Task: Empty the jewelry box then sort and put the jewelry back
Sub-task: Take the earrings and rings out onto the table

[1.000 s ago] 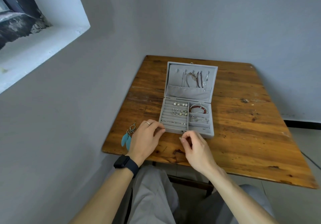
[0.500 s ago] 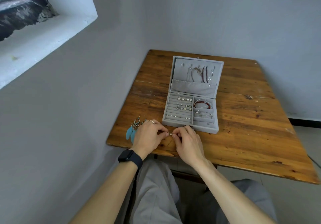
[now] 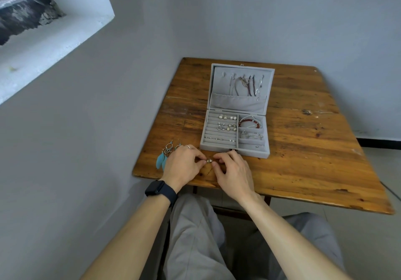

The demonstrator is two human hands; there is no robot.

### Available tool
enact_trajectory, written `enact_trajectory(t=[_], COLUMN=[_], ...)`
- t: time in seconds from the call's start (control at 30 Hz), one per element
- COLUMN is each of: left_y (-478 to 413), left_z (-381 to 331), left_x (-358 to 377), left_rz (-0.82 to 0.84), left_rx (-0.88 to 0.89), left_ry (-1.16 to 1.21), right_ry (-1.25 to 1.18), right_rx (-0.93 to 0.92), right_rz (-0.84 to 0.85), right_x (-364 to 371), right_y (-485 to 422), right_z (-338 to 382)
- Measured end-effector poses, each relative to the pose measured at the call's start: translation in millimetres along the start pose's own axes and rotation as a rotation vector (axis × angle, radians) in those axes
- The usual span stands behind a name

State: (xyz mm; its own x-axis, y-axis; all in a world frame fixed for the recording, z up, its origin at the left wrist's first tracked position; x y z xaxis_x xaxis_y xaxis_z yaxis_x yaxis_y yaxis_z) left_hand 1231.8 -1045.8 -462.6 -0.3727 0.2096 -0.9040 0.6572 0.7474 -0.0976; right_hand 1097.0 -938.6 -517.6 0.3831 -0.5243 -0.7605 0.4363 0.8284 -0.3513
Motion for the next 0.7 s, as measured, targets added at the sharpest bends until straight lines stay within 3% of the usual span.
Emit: enact_trajectory(t=[0.7], left_y=[-4.6], left_z=[-4.1], left_x=[3.9], left_rz=[0.012], left_rx=[-0.002], left_ry=[-0.048], right_ry=[-0.072], right_rx=[0.079], right_rz=[-0.033], right_x=[-1.2], right_y=[-3.1], right_z=[0.8])
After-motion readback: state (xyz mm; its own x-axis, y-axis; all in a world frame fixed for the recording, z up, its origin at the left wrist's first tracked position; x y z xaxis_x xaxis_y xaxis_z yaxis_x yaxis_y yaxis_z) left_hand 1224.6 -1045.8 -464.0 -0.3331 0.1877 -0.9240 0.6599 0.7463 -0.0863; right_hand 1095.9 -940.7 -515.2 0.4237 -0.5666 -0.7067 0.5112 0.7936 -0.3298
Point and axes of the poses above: each hand's wrist, its own y-axis away from the middle knuckle, its own x-axis out of the palm, z = x × y, the point moved 2 cm from there along -y, towards the middle knuckle, and after that the axes turned 1 degree about -z, right-handed, at the moved point
